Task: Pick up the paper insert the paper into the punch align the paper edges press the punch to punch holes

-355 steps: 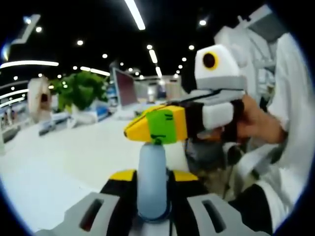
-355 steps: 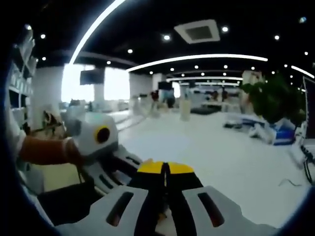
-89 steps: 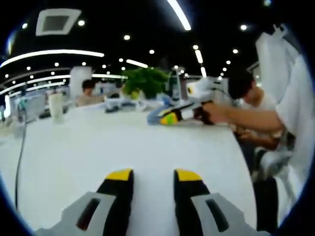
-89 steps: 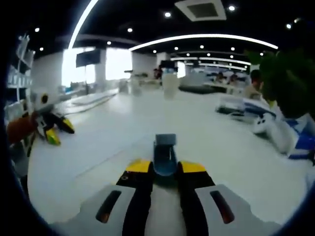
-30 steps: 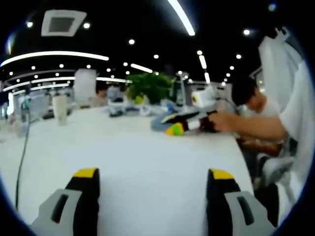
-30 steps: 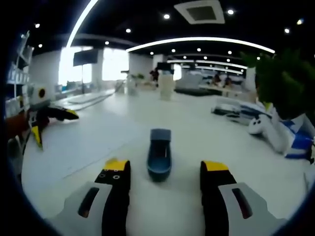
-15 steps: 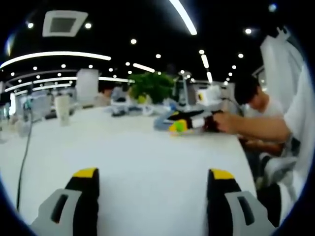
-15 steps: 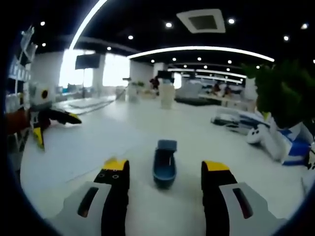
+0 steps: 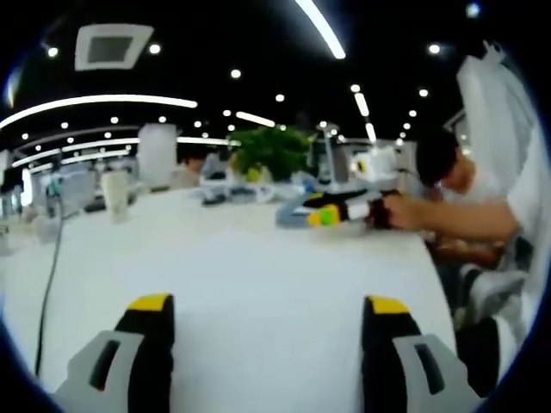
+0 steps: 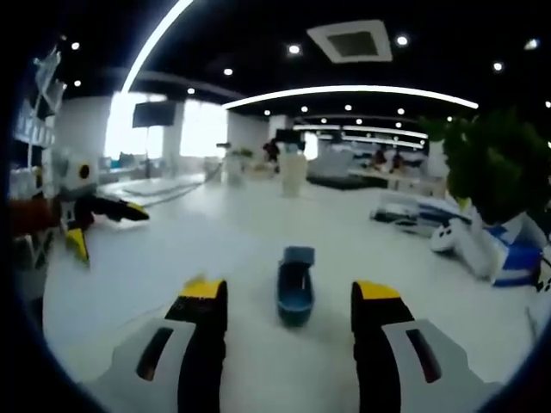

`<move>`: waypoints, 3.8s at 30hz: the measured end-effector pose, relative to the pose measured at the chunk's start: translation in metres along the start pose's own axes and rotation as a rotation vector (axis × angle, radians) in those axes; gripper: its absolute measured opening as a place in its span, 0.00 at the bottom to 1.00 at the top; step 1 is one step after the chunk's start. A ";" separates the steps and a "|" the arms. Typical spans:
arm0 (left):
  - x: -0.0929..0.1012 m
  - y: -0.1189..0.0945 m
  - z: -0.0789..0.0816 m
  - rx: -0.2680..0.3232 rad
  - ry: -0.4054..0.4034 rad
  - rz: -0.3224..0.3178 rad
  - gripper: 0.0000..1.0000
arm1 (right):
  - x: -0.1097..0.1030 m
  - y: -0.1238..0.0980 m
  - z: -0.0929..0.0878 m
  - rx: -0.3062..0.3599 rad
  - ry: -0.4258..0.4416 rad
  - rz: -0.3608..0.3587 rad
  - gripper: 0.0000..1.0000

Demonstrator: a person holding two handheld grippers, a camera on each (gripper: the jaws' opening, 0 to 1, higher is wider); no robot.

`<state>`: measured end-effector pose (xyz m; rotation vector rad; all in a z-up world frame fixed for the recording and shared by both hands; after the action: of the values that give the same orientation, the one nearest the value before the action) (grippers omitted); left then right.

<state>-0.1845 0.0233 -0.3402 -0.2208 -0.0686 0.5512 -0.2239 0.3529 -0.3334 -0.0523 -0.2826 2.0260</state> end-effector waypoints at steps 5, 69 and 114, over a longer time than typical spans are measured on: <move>0.006 -0.014 0.007 0.045 0.017 0.035 0.79 | -0.002 -0.015 0.001 0.013 0.007 -0.007 0.58; 0.111 -0.227 -0.010 -0.039 -0.042 0.360 0.81 | -0.091 -0.231 -0.017 -0.107 -0.032 -0.074 0.59; 0.145 -0.272 -0.004 -0.090 0.005 0.408 0.80 | -0.096 -0.298 0.006 -0.217 -0.054 -0.133 0.63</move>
<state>0.0784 -0.1271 -0.2820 -0.3272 -0.0438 0.9548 0.0798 0.3948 -0.2692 -0.1119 -0.5259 1.8600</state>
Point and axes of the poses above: the point that each gripper's makers call its tool centre point, and the gripper's own axes: y roughly forward along the fingers, x roughly to its right, z roughly out of its top, the point moved 9 cm from there along -y, roughly backward along the fingers, and after that the axes turned 4 degrees about -z, right-handed, at the moved point
